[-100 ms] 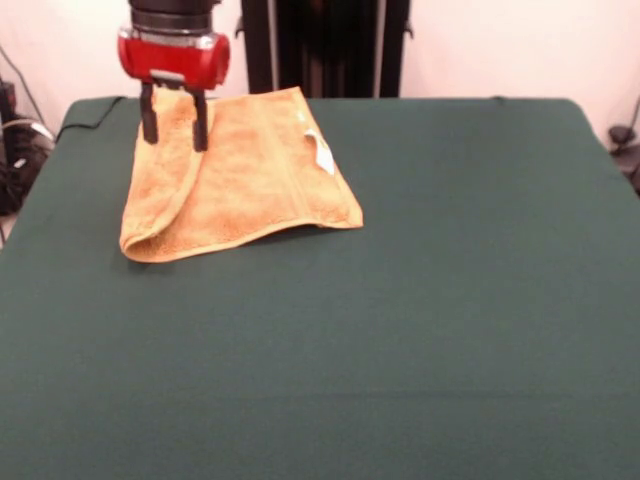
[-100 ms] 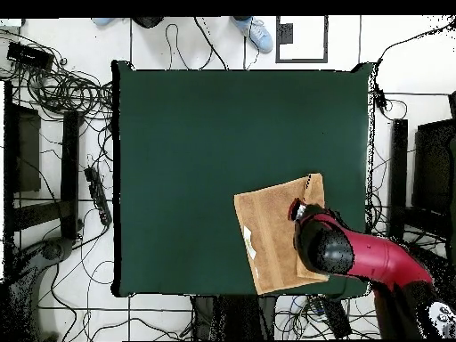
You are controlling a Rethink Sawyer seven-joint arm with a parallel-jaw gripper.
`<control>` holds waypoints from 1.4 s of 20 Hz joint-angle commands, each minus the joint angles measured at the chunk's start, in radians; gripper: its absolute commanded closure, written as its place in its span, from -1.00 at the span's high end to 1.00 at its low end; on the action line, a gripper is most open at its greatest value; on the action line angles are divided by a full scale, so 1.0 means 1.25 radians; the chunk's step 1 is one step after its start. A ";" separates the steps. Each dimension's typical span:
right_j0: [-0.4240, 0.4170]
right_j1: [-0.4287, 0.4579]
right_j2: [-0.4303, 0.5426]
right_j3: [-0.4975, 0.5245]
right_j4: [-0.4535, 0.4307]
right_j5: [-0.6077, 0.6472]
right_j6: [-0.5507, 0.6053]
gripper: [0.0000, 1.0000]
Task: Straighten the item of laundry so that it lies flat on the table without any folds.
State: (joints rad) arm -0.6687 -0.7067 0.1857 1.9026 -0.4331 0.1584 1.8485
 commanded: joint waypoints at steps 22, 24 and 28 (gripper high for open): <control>0.003 0.183 0.027 -0.101 -0.090 -0.056 0.002 1.00; -0.004 0.184 0.032 -0.113 -0.101 -0.048 -0.006 1.00; -0.011 0.174 0.038 -0.125 -0.117 -0.026 -0.020 1.00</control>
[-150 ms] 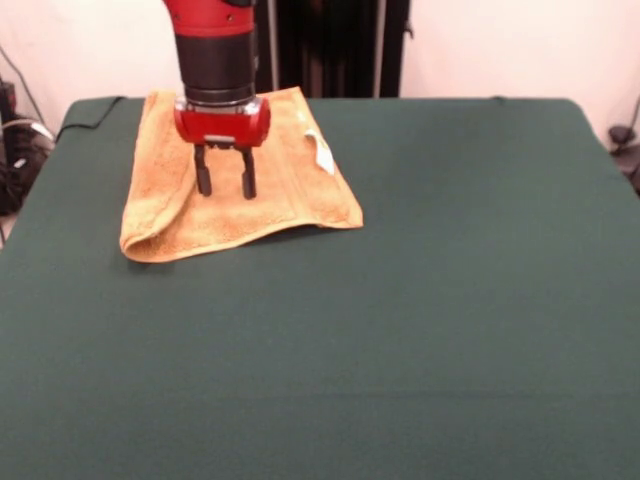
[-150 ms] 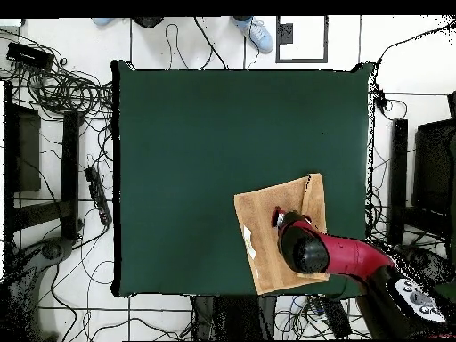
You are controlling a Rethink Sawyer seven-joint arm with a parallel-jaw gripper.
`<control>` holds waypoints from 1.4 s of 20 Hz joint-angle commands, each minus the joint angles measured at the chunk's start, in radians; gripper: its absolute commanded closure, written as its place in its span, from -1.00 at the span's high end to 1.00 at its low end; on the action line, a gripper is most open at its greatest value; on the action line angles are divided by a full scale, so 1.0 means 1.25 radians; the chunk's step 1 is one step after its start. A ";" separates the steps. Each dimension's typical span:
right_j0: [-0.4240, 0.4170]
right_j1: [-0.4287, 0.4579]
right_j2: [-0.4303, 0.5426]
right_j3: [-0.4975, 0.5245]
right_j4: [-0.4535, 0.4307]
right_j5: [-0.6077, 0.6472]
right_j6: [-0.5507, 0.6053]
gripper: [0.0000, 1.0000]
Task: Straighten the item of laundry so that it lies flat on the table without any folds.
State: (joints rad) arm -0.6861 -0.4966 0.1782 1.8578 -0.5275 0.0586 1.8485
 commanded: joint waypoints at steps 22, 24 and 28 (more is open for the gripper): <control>-0.041 -0.134 0.087 -0.010 -0.037 0.191 -0.049 1.00; -0.043 -0.133 0.089 -0.012 -0.039 0.192 -0.051 1.00; -0.050 -0.122 0.098 -0.023 -0.046 0.189 -0.060 1.00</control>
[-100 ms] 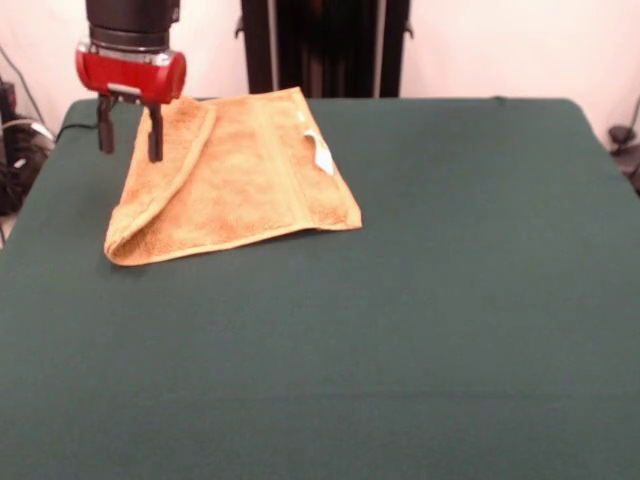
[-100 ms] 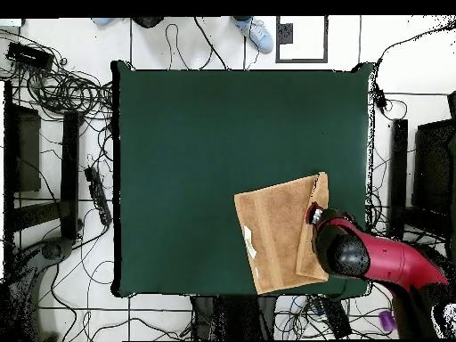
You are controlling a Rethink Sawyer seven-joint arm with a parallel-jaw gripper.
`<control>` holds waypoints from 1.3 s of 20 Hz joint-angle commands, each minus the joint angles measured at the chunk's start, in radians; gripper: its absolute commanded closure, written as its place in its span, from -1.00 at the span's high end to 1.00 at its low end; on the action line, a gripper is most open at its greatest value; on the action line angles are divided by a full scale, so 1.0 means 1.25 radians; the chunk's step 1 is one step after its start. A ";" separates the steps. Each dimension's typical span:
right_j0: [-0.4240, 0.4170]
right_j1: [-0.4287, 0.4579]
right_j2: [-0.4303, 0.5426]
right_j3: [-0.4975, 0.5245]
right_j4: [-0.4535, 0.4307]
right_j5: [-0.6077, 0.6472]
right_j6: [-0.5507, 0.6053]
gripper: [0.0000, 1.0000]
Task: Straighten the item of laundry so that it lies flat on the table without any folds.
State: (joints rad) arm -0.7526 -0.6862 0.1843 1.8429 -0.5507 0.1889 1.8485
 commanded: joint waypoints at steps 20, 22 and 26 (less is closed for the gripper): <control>0.072 0.020 0.035 0.070 0.031 0.046 0.085 1.00; 0.069 0.024 0.044 0.073 0.035 0.045 0.082 1.00; 0.057 0.042 0.071 0.084 0.050 0.039 0.081 1.00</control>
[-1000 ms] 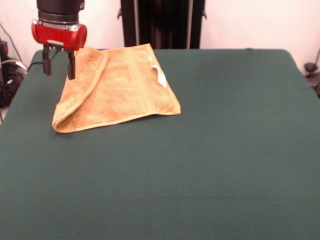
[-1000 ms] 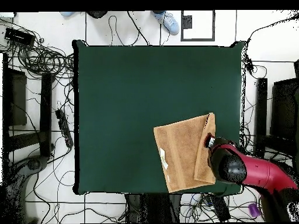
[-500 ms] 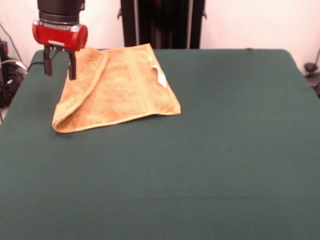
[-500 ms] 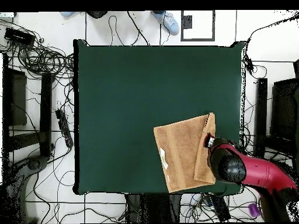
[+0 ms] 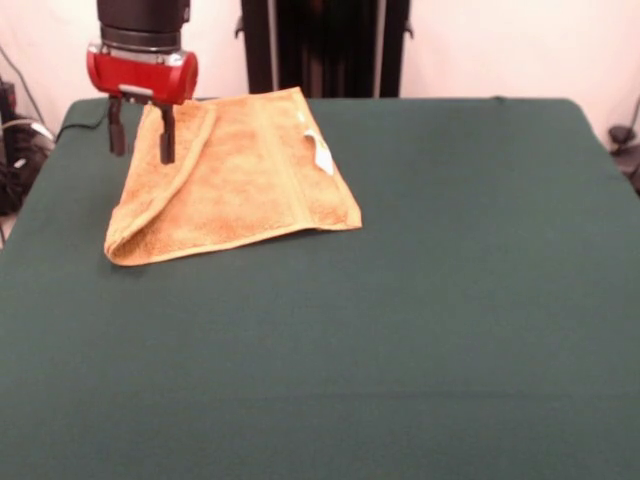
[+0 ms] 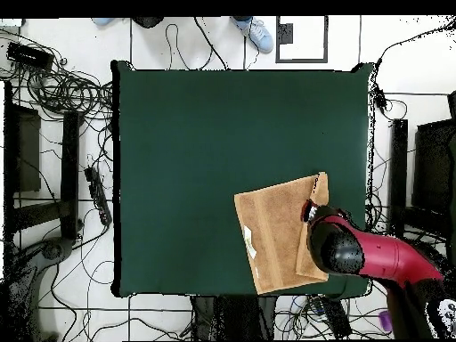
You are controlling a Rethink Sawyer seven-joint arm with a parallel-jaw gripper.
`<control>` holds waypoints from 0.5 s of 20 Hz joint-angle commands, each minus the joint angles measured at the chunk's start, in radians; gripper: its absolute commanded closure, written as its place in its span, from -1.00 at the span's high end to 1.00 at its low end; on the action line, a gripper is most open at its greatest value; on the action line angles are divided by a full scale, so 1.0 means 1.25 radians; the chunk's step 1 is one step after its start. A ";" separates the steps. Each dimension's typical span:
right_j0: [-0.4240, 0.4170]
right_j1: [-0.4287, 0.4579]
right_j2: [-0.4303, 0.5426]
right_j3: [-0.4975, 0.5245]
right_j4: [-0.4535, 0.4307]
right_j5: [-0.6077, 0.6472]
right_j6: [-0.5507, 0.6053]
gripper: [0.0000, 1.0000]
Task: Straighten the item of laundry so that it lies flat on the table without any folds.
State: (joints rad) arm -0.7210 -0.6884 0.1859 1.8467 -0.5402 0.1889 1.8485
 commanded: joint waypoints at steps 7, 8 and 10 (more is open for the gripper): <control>0.029 0.064 0.098 0.101 0.073 0.022 0.084 1.00; 0.027 0.070 0.100 0.098 0.070 0.014 0.081 1.00; 0.023 0.090 0.107 0.086 0.064 -0.005 0.074 1.00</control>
State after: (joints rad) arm -0.7232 -0.6787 0.1878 1.8876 -0.4992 0.1887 1.8485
